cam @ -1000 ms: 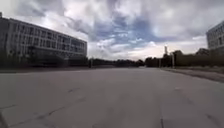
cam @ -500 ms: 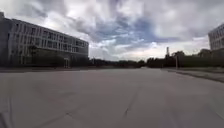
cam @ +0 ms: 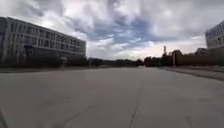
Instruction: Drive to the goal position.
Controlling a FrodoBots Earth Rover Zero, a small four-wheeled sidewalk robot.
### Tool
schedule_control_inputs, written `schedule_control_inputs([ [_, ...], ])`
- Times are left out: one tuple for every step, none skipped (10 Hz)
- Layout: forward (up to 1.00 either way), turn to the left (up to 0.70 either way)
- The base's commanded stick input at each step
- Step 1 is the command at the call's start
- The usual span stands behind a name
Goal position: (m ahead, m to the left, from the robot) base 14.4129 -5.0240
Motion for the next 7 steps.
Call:
schedule_control_inputs([
  [1.0,-0.16],
  [1.0,0.13],
  [1.0,0.0],
  [1.0,0.0],
  [1.0,0.03],
  [1.0,-0.13],
  [1.0,-0.4],
])
